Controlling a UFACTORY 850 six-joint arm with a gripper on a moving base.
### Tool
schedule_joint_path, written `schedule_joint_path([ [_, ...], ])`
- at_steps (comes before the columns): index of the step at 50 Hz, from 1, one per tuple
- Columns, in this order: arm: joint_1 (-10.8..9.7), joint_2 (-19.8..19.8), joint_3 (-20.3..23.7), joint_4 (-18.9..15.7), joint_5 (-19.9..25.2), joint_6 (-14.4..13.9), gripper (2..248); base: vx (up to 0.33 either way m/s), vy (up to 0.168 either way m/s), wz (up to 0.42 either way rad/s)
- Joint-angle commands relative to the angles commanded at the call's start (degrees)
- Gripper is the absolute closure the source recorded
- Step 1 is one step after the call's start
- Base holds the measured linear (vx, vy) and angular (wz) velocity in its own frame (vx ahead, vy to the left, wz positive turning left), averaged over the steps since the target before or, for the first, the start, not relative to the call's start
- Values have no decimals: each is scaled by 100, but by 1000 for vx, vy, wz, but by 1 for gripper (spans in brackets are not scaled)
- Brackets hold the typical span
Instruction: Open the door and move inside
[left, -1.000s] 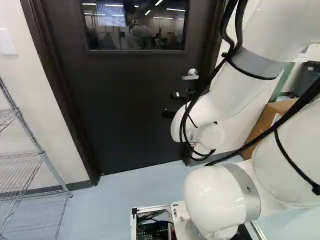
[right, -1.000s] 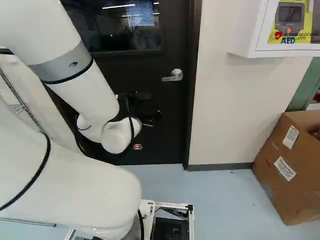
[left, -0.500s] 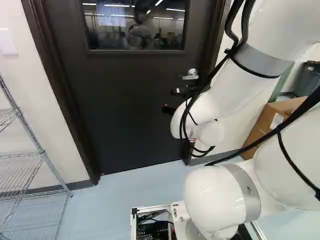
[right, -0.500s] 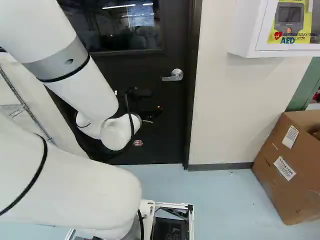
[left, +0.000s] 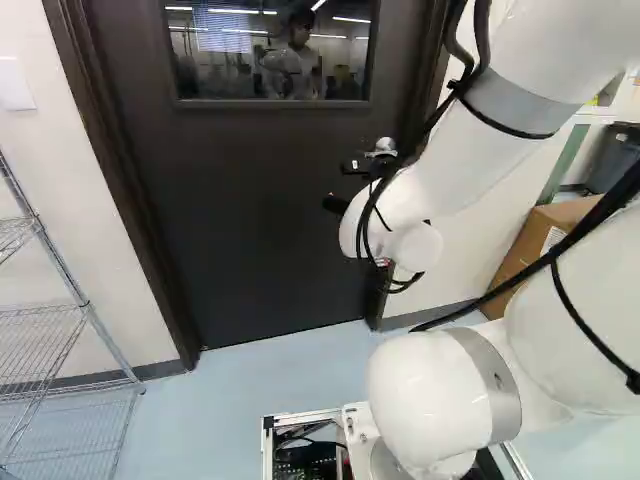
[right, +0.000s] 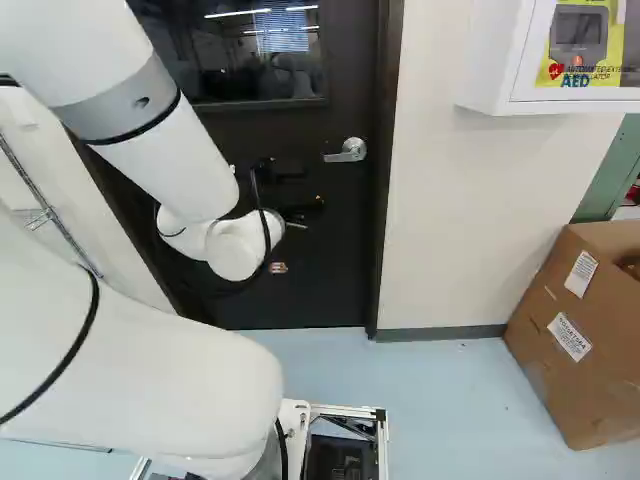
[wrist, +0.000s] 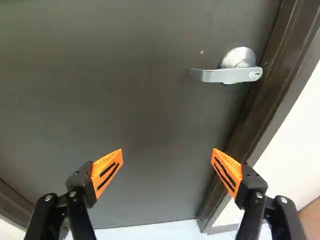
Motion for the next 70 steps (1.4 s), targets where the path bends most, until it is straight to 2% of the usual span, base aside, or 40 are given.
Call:
schedule_joint_path([
  [41,0,178,-408,0,0,0,3,0,0,0],
  [70,0,-48,-978,0,0,0,3,0,0,0],
])
